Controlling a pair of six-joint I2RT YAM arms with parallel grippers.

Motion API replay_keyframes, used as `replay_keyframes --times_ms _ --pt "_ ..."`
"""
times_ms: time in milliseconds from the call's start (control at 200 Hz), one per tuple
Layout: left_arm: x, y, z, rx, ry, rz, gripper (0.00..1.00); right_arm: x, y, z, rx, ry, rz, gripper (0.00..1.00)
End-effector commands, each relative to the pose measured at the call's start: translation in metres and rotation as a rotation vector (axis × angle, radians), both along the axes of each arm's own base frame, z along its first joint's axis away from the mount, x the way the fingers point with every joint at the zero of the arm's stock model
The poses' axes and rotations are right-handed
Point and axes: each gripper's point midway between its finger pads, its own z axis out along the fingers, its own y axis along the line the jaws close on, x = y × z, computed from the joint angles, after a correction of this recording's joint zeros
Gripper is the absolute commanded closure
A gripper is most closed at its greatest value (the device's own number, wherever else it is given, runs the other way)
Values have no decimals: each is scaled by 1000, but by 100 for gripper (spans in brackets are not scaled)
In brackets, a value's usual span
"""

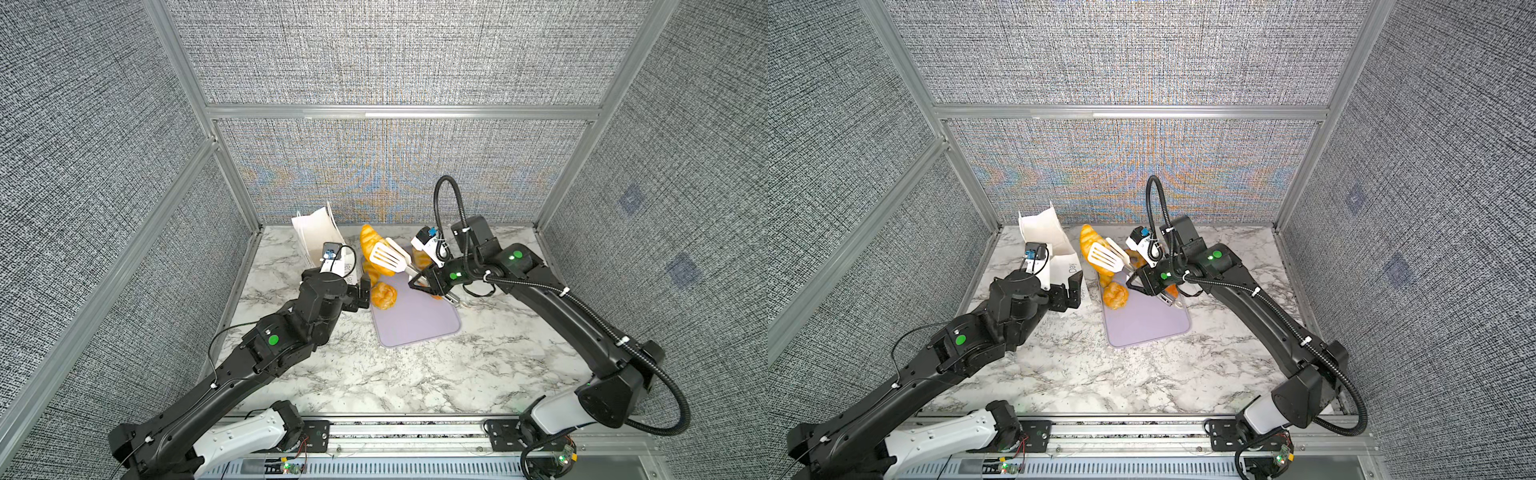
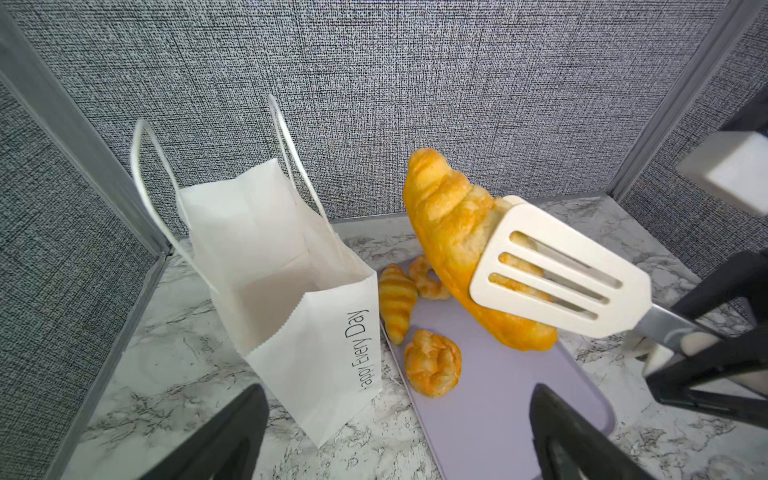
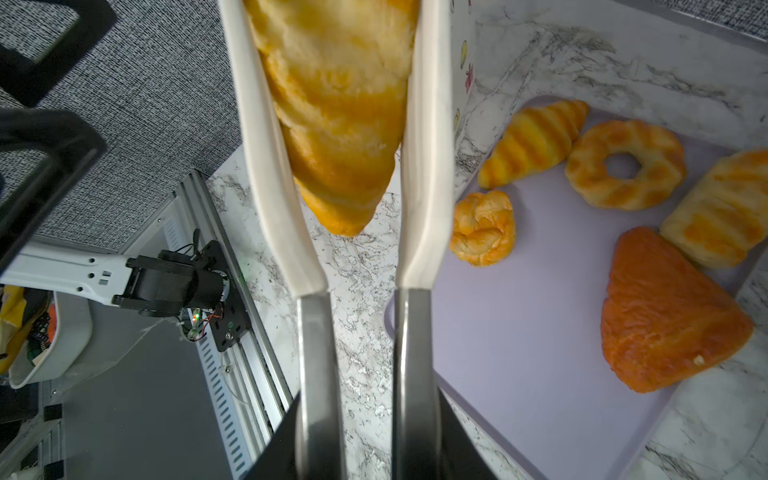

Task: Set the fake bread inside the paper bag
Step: 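Lift the roll toward the bag with right gripper while left gripper approaches bag, then open the tongs over the bag opening with the right gripper to drop the roll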

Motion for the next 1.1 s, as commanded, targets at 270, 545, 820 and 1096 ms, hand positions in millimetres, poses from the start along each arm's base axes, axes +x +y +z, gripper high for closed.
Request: replay_keyframes --times_ms 270,545,820,1096 --pt "-13 36 17 -16 -20 30 1 -4 54 36 134 -58 133 65" --pt "-15 58 18 3 -2 87 0 4 91 48 198 -56 183 65" --pt "-17 82 13 2 8 160 1 27 117 43 214 -17 139 65" --pt "-18 89 6 7 32 183 0 51 130 37 224 2 72 65"
